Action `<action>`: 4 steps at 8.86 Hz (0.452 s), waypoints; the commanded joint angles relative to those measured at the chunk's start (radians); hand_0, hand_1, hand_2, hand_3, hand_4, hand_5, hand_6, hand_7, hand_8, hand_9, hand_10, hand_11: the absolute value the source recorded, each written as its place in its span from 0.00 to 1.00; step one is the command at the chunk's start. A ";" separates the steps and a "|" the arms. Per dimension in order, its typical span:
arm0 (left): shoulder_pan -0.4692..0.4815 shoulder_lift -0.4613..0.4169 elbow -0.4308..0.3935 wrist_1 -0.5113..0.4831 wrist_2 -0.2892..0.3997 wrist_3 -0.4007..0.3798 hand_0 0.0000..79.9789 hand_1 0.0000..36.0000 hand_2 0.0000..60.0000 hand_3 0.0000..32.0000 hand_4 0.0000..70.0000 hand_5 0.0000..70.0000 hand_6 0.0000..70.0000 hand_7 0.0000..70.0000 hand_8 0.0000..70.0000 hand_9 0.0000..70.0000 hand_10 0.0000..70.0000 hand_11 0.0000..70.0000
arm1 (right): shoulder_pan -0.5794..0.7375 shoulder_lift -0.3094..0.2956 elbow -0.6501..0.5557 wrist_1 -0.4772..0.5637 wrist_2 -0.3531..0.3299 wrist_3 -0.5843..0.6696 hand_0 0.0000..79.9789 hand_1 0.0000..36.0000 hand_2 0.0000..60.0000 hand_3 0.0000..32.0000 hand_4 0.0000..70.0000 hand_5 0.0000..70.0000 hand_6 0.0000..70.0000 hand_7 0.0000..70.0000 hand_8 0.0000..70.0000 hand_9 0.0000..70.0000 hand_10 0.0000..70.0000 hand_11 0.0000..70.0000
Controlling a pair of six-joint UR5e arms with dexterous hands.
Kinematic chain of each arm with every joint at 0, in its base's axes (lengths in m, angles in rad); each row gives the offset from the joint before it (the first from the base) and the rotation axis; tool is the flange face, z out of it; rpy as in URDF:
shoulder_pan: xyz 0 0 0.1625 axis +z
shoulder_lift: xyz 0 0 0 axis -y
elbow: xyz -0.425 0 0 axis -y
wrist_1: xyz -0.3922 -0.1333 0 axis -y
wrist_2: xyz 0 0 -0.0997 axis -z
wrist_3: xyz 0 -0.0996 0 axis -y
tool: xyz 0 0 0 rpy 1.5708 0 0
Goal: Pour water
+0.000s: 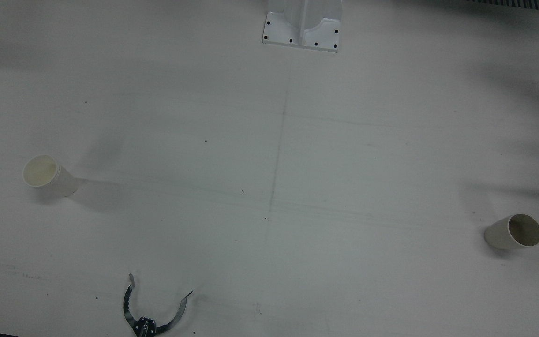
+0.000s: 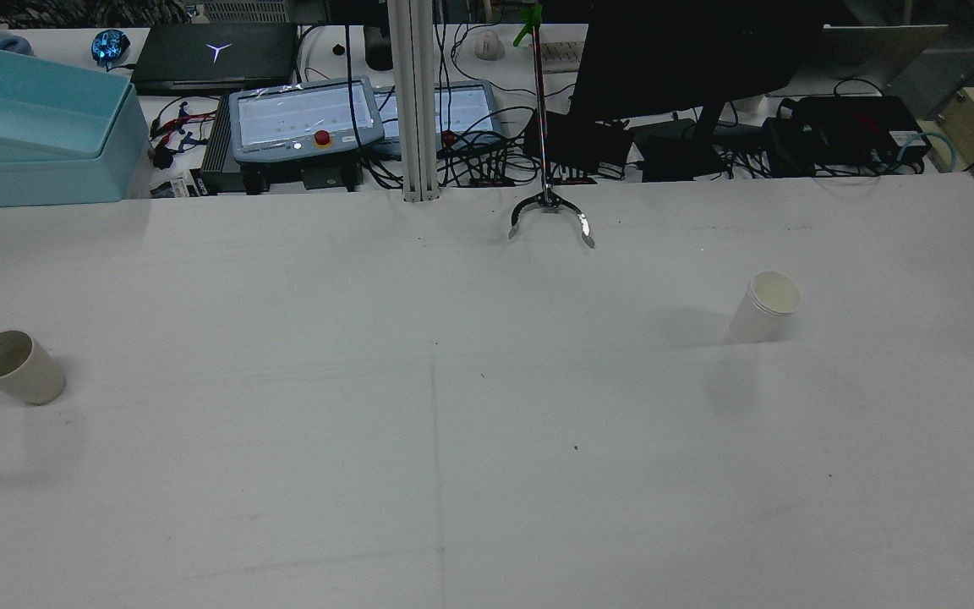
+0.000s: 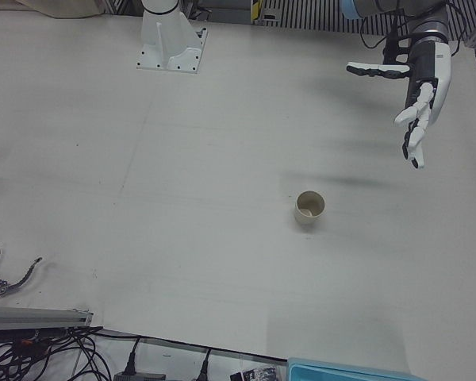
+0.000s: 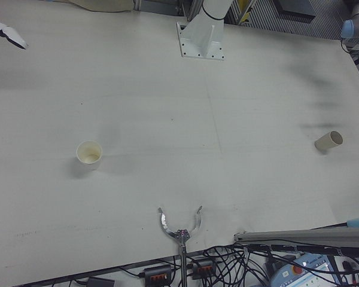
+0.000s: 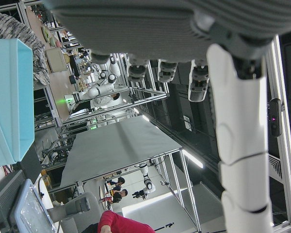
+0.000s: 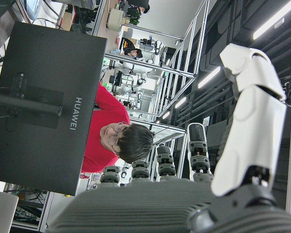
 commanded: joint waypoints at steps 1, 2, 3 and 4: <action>-0.007 0.064 -0.033 -0.007 -0.006 -0.011 0.76 0.53 0.00 0.73 0.17 0.23 0.01 0.16 0.16 0.01 0.00 0.00 | -0.001 -0.016 0.034 0.000 0.000 0.002 0.67 0.64 0.43 0.06 0.24 0.36 0.10 0.22 0.07 0.09 0.04 0.08; -0.008 0.071 -0.052 -0.003 -0.003 -0.014 0.75 0.51 0.00 0.51 0.18 0.23 0.01 0.15 0.17 0.01 0.00 0.00 | -0.001 -0.010 0.033 0.000 -0.002 0.002 0.68 0.64 0.44 0.07 0.23 0.35 0.10 0.22 0.07 0.09 0.04 0.08; -0.005 0.069 -0.043 -0.001 -0.004 -0.037 0.76 0.52 0.00 0.25 0.20 0.24 0.02 0.16 0.18 0.01 0.00 0.01 | 0.004 -0.019 0.035 0.001 0.000 0.002 0.69 0.67 0.43 0.07 0.23 0.35 0.09 0.21 0.07 0.09 0.03 0.07; -0.002 0.057 -0.046 0.005 -0.004 -0.034 0.79 0.56 0.00 0.16 0.21 0.26 0.03 0.16 0.18 0.01 0.00 0.00 | -0.007 -0.041 0.032 0.001 0.000 0.000 0.69 0.67 0.43 0.07 0.23 0.36 0.09 0.21 0.07 0.09 0.03 0.07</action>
